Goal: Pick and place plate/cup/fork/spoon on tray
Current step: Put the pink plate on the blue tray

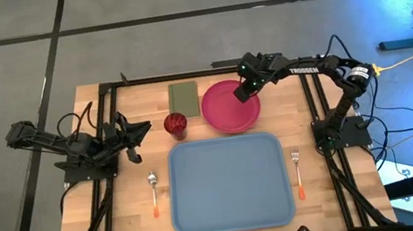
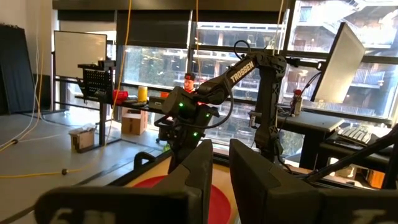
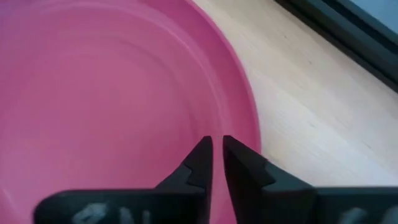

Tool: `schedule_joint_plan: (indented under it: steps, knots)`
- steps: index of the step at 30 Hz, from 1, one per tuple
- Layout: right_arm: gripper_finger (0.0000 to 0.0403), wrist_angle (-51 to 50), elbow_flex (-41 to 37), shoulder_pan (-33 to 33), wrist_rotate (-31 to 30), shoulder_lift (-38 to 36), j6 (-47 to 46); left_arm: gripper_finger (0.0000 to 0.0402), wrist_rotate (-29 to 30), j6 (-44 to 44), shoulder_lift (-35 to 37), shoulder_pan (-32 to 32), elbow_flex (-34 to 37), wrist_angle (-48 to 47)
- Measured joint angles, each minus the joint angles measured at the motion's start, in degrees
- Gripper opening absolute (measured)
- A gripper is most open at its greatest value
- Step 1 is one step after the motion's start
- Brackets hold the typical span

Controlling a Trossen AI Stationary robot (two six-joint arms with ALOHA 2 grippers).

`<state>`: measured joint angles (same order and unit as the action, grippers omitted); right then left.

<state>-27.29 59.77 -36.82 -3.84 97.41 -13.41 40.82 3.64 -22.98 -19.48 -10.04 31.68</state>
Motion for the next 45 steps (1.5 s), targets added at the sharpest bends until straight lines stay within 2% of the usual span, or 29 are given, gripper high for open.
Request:
schedule_joint_plan:
  steps: [8,20,23,27,39,45]
  knots:
    - [0.0107,0.06,0.0,-0.05,-4.1,0.0,1.85,0.0047,0.0,-0.02,0.0,0.0,0.0,0.01]
    - [0.0113,0.23,-0.73,-0.34,-7.1,-0.08,3.03,0.0047,0.0,0.0,0.0,0.0,-0.02,0.02]
    - [0.0113,0.91,-2.61,-1.69,-4.24,-0.09,-0.13,0.0047,0.0,0.0,0.02,0.01,-0.01,0.01]
    - [0.0113,3.04,-4.34,-2.99,-0.14,-0.07,0.42,0.0047,0.0,0.0,0.02,0.02,-0.02,0.01]
    - [0.0113,2.88,-4.74,-3.14,1.64,-0.07,0.17,0.0047,0.0,-0.01,0.02,0.0,-0.02,0.0]
    - [0.0113,2.96,-4.74,-2.77,6.68,-0.07,0.11,0.0047,0.0,0.0,0.02,0.0,-0.02,0.0]
